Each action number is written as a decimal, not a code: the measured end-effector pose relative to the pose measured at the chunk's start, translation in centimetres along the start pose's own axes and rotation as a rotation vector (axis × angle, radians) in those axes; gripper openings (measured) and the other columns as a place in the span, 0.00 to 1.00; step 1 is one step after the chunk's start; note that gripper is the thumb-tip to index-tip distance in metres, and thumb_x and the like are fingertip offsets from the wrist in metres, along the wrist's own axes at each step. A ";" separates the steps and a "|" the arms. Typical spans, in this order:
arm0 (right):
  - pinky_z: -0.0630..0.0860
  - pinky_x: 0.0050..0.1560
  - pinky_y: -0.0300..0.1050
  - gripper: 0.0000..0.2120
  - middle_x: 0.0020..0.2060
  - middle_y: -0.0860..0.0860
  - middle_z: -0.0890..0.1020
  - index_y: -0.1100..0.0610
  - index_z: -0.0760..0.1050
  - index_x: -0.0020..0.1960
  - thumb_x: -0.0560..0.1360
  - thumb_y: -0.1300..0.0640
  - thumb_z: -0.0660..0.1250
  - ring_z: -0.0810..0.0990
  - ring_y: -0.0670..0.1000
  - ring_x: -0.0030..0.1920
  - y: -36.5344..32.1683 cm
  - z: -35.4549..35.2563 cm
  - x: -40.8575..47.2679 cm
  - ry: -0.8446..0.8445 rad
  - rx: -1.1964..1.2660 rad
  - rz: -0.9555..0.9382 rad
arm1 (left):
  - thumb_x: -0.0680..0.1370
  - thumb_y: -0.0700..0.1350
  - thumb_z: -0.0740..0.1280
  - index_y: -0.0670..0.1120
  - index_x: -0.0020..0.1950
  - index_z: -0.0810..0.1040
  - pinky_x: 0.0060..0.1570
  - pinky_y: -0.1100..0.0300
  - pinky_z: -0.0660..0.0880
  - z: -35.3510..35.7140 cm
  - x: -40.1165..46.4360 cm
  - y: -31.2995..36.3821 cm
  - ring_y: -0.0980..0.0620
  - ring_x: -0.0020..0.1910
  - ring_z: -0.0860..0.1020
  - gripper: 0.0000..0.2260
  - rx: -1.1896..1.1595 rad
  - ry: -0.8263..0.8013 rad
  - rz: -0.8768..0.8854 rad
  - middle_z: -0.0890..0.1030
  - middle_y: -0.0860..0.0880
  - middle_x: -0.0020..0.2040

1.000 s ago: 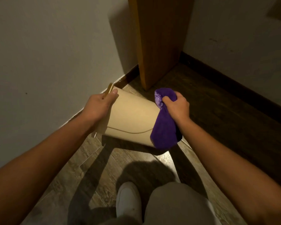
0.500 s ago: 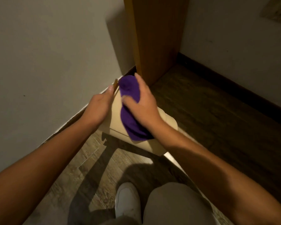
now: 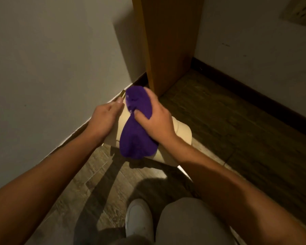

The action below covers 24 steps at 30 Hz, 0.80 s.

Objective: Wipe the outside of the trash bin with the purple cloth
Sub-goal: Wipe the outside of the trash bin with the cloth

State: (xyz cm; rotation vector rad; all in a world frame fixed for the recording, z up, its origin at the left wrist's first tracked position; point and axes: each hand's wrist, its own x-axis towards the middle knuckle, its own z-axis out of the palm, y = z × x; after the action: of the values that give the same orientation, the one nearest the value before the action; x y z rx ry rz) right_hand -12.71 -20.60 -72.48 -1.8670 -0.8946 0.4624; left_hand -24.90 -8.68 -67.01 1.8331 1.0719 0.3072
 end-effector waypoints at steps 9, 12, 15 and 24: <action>0.78 0.59 0.52 0.23 0.62 0.52 0.80 0.49 0.71 0.74 0.80 0.58 0.67 0.80 0.55 0.60 8.8 -6.4 1.1 0.139 -0.109 0.226 | 0.81 0.61 0.60 0.49 0.44 0.81 0.38 0.55 0.72 -0.5 -0.9 -1.2 0.50 0.39 0.81 0.19 -0.058 0.103 -0.086 0.83 0.58 0.34; 0.77 0.62 0.58 0.25 0.66 0.54 0.77 0.49 0.70 0.74 0.79 0.48 0.69 0.78 0.56 0.62 9.3 -6.3 -0.9 0.119 -0.029 0.236 | 0.82 0.59 0.61 0.49 0.40 0.81 0.36 0.56 0.70 0.1 -0.7 -0.6 0.51 0.37 0.79 0.19 -0.088 0.146 -0.129 0.82 0.59 0.29; 0.71 0.69 0.58 0.42 0.79 0.52 0.63 0.39 0.59 0.78 0.69 0.30 0.71 0.68 0.58 0.74 8.2 -5.4 -3.4 -0.008 -0.021 0.164 | 0.83 0.58 0.61 0.49 0.41 0.80 0.36 0.56 0.72 -0.1 -0.6 -0.5 0.50 0.38 0.79 0.18 -0.110 0.163 -0.167 0.81 0.51 0.33; 0.72 0.63 0.41 0.32 0.67 0.51 0.73 0.46 0.70 0.72 0.71 0.55 0.77 0.70 0.48 0.66 3.3 -3.0 -7.2 0.132 -0.008 -0.073 | 0.83 0.57 0.62 0.48 0.46 0.79 0.41 0.54 0.71 0.1 0.5 0.2 0.47 0.43 0.79 0.15 -0.152 0.186 -0.285 0.80 0.46 0.42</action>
State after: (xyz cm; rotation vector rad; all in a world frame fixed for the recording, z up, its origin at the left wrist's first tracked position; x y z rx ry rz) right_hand -14.24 -28.69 -74.55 -1.8423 -0.8734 0.2872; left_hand -24.44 -8.42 -66.98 1.5161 1.3819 0.3823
